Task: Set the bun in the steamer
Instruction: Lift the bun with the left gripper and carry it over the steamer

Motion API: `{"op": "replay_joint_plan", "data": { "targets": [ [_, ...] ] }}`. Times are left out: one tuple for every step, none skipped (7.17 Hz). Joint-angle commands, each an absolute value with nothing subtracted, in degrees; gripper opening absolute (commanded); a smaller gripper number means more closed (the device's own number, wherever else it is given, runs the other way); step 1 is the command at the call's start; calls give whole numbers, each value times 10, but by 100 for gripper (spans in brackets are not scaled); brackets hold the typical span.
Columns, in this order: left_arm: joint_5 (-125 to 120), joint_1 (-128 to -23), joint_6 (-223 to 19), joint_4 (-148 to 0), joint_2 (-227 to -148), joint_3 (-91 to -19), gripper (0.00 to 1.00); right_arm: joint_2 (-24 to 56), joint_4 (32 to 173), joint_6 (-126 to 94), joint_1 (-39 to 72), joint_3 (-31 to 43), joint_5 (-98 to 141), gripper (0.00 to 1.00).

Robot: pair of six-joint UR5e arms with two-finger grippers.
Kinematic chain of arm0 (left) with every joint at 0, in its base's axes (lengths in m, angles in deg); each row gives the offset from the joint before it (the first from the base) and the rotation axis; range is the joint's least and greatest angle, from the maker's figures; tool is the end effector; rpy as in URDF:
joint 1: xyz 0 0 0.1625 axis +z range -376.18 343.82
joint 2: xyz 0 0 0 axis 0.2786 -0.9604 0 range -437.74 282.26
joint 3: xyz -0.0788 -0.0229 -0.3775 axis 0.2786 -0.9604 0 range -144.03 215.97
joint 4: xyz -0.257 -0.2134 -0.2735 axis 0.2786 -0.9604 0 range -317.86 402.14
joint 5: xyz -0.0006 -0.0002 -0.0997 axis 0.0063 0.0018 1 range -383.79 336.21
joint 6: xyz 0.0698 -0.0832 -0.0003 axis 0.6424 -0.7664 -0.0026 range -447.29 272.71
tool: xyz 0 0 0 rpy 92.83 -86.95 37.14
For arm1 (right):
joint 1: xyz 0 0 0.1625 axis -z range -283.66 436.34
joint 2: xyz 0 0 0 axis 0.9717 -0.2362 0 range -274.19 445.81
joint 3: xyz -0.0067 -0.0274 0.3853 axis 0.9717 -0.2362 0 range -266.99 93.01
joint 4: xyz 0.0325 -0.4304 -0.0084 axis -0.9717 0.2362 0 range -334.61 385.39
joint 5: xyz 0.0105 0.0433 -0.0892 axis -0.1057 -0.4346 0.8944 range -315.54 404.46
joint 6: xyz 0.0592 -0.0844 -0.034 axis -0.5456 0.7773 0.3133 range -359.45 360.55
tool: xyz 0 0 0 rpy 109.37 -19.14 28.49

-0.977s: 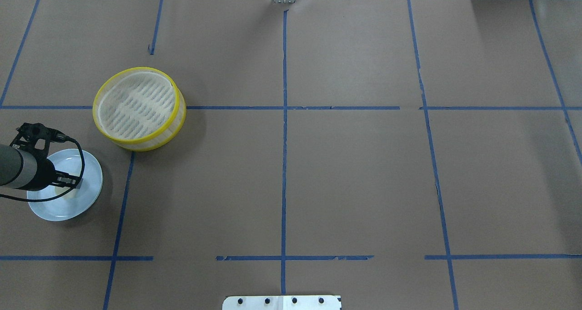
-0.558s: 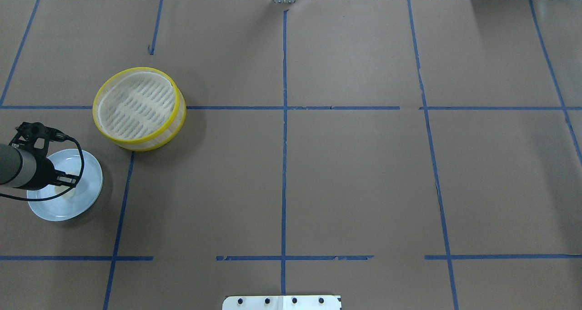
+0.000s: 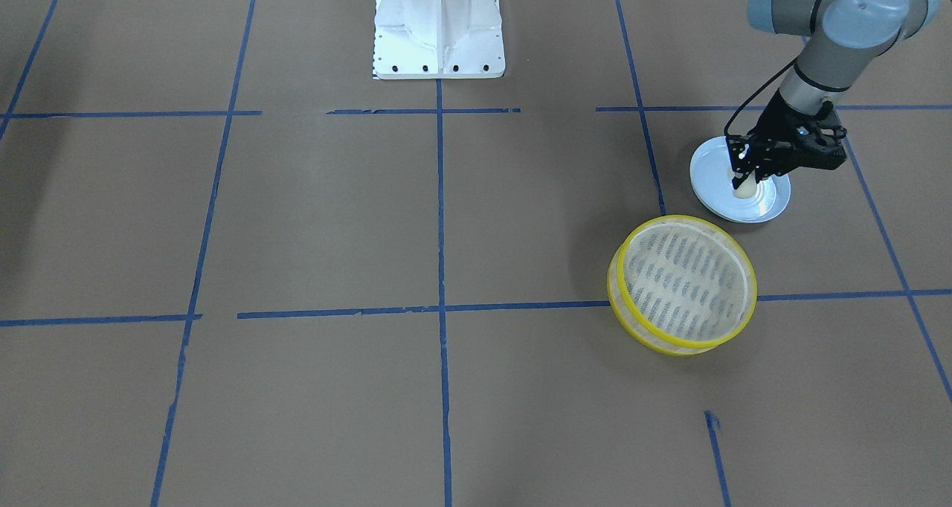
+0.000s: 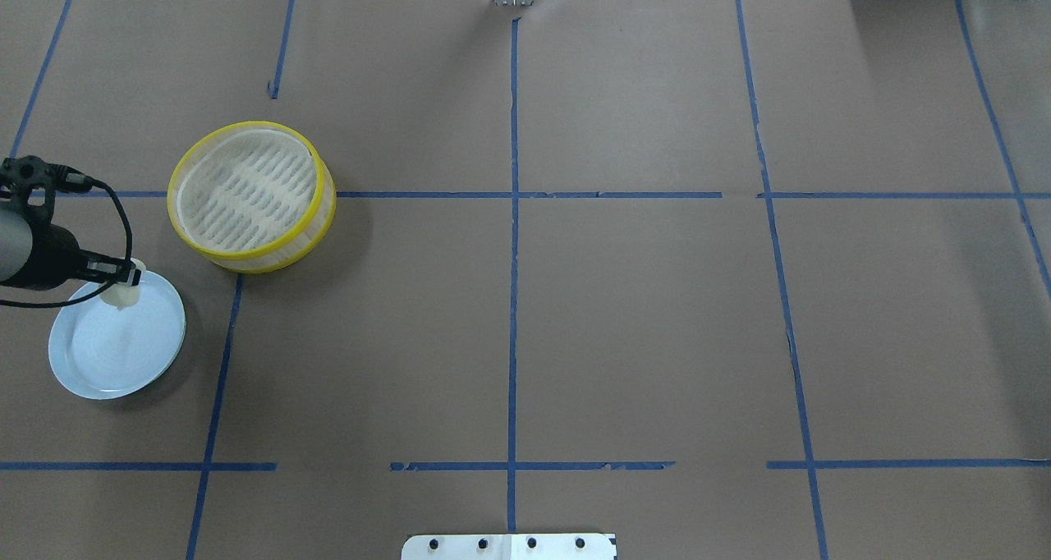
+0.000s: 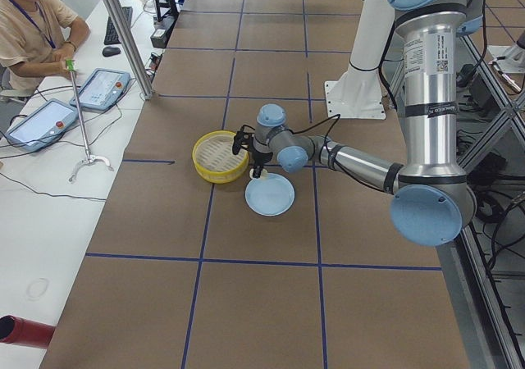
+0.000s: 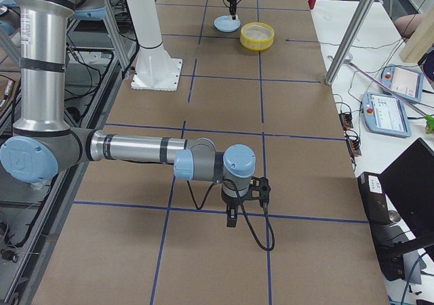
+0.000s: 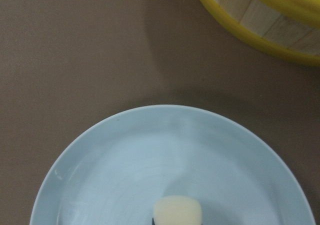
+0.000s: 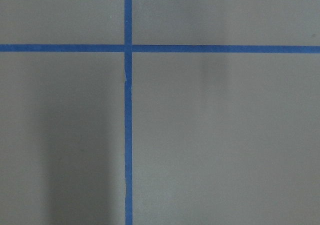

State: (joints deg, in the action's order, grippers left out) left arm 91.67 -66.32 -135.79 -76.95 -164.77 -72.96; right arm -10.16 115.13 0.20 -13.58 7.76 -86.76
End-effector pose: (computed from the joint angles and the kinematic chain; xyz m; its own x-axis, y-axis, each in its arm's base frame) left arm 0.2633 -0.4506 0.4340 0.6692 0.1322 -0.7313 0.0729 0.9676 0.2416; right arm 0.0610 -0.4687 0.6389 0.7522 0.0162 0.6587 -0.0033 0.9998 -0.0208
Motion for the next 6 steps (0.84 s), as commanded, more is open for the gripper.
{"op": "replay_joint_plan", "data": {
  "targets": [
    [943, -709, -1360, -663, -1785, -693, 28, -103, 1151, 2, -136, 78, -868, 100],
    [943, -708, -1363, -626, -1848, -651, 28, -103, 1151, 2, -136, 78, -868, 100],
    [942, -705, -1397, -631, -1881, -600, 28, -103, 1151, 2, -136, 78, -868, 100],
    [942, -691, -1419, -633, -1901, -567, 28, -102, 1151, 2, -136, 78, -868, 100],
    [939, -672, -1421, -633, -1902, -560, 28, -102, 1151, 2, -136, 78, -868, 100],
    [939, -665, -1421, -633, -1912, -541, 28, -102, 1151, 2, -136, 78, -868, 100]
  ]
}}
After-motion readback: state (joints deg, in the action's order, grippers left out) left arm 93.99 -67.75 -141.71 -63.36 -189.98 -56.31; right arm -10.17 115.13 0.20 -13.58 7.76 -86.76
